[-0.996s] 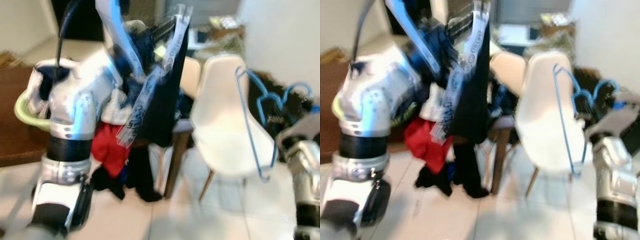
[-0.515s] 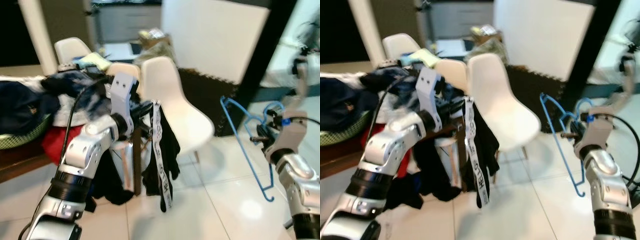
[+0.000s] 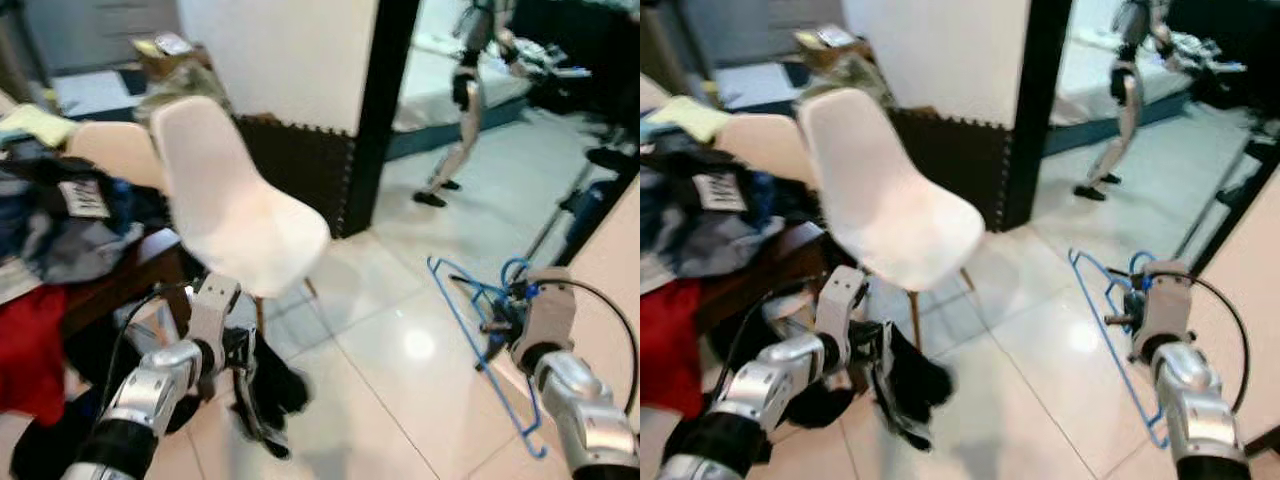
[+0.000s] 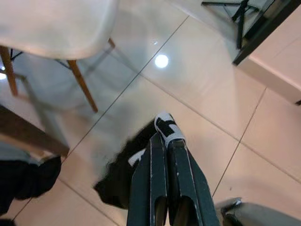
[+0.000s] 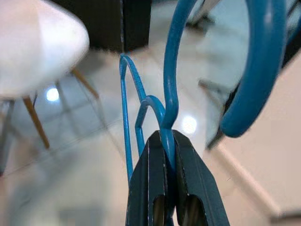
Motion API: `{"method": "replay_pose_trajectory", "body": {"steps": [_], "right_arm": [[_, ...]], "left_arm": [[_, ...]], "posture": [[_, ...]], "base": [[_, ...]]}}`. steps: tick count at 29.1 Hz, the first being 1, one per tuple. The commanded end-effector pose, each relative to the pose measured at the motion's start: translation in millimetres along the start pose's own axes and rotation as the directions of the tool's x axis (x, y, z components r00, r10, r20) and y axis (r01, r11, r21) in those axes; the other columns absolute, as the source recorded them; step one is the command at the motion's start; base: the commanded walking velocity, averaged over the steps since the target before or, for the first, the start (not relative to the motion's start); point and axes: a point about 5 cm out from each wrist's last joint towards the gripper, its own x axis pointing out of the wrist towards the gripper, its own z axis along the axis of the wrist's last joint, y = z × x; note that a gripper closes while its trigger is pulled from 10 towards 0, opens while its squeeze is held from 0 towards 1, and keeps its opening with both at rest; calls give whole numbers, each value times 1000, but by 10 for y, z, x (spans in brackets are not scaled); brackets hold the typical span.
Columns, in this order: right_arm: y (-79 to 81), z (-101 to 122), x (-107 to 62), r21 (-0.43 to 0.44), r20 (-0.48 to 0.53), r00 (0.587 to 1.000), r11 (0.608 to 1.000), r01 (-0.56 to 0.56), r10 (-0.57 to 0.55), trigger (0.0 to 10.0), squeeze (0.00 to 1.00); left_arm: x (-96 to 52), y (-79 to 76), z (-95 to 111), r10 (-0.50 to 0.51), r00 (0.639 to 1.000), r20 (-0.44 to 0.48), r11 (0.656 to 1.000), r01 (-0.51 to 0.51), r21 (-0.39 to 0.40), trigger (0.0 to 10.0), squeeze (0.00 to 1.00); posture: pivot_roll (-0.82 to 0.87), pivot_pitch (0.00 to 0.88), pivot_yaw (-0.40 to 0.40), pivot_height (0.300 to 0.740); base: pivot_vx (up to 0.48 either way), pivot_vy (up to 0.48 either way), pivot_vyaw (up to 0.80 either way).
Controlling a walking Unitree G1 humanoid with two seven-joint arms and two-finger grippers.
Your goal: Hang hanger
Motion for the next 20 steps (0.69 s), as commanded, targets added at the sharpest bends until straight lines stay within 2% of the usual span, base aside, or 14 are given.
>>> {"method": "replay_pose_trajectory", "body": {"steps": [1, 2, 4, 7, 8, 13, 15, 16, 17, 20], "right_arm": [[47, -158, -49, 1, -30, 999, 1000, -12, 12, 10000, 0], [47, -158, -49, 1, -30, 999, 1000, -12, 12, 10000, 0], [178, -405, -143, 20, -87, 994, 998, -62, 63, 10000, 0], [214, -453, -161, 31, -96, 992, 996, -80, 83, 10000, 0], [258, -492, -176, 58, -92, 989, 992, -109, 115, 10000, 0], [289, -584, -208, 129, -92, 988, 985, -115, 127, 10000, 0], [309, -739, -272, 235, -95, 989, 968, -85, 110, 10000, 0], [309, -739, -272, 235, -95, 989, 968, -85, 110, 10000, 0], [342, -868, -333, 306, -100, 990, 950, -61, 96, 10000, 0], [369, -946, -368, 328, -108, 990, 943, -53, 93, 10000, 0]], "left_arm": [[-38, 22, -303, 29, 997, -74, 999, -33, -43, 10000, 0], [-38, 22, -303, 29, 997, -74, 999, -33, -43, 10000, 0], [-108, -12, -690, 52, 985, -162, 994, -67, -87, 10000, 0], [-129, -19, -778, 62, 982, -179, 994, -77, -82, 10000, 0], [-154, -21, -861, 68, 981, -180, 993, -84, -82, 10000, 0], [-185, -21, -900, 54, 987, -152, 988, -74, -135, 10000, 0], [-218, -23, -877, 40, 997, -63, 980, -51, -192, 10000, 0], [-218, -23, -877, 40, 997, -63, 980, -51, -192, 10000, 0], [-253, 10, -868, 59, 998, 13, 958, -52, -283, 10000, 0], [-262, 31, -862, 70, 997, 33, 948, -56, -313, 10000, 0]], "posture": [[-1, 10, -21, 740], [-1, 10, -21, 740], [-6, 2, -23, 740], [-7, 1, -23, 740], [-13, 0, -23, 740], [-14, 5, -22, 740], [-8, 6, -22, 740], [-8, 6, -22, 740], [-8, 9, -19, 740], [-4, 9, -19, 740]], "base": [[0, 0, -788], [0, 0, -788], [0, 0, -788], [0, 0, -788], [0, 0, -788], [0, 0, -788], [0, 0, -788], [0, 0, -788], [0, 0, -788], [0, 0, -788]]}}
